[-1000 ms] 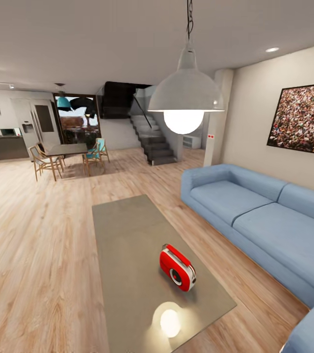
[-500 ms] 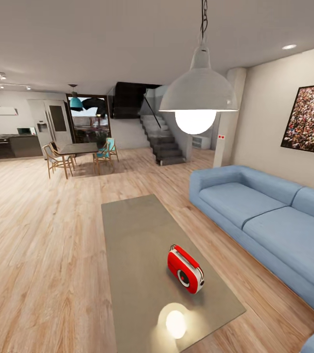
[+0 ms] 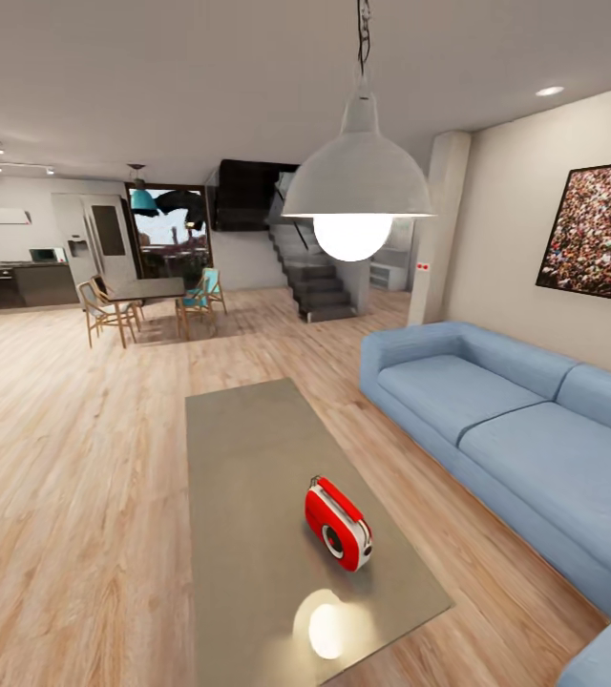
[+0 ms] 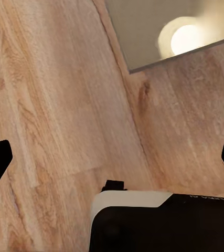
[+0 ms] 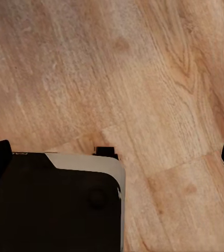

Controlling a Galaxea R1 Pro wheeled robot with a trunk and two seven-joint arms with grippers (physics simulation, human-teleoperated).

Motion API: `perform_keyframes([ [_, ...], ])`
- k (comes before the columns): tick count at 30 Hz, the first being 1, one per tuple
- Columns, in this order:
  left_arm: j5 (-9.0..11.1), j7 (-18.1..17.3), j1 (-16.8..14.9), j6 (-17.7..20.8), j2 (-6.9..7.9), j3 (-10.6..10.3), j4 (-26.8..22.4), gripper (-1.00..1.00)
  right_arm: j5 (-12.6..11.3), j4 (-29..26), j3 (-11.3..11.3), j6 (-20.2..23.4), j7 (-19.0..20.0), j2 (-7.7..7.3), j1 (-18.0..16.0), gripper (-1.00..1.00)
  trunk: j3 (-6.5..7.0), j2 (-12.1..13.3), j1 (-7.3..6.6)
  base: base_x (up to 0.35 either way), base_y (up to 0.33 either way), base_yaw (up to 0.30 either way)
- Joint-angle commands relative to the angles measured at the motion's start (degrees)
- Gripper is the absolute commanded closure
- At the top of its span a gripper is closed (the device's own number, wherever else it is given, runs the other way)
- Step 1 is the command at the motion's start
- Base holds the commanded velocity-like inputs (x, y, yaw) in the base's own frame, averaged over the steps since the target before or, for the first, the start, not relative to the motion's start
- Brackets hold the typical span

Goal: Turn on the radio receiver that's on the table in the living room.

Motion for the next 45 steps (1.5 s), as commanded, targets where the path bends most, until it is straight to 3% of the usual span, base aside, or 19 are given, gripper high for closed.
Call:
perform_keyframes([
  [1, 0.0, 0.0, 0.0, 0.0, 0.0, 0.0, -0.02, -1.0, 0.0, 0.0, 0.01, 0.0, 0.0, 0.0, 0.0, -1.0, 0.0, 0.0, 0.0, 0.0, -0.324, 0.0],
  [9, 0.0, 0.0, 0.0, 0.0, 0.01, 0.0, -0.03, -1.0, 0.0, 0.0, -0.01, 0.0, 0.0, 0.0, 0.0, -1.0, 0.0, 0.0, 0.0, 0.0, -0.234, 0.0],
  [40, 0.0, 0.0, 0.0, 0.0, 0.01, 0.0, -0.03, -1.0, 0.52, 0.02, 0.15, -0.04, -0.02, 0.01, 0.0, -1.0, 0.0, 0.0, 0.0, 0.048, -0.003, 0.0],
  [45, 0.0, 0.0, 0.0, 0.0, 0.01, 0.0, -0.01, -1.0, 0.53, 0.03, 0.15, 0.0, -0.05, 0.01, 0.0, -1.0, 0.0, 0.0, 0.0, 0.0, 0.0, 0.206],
])
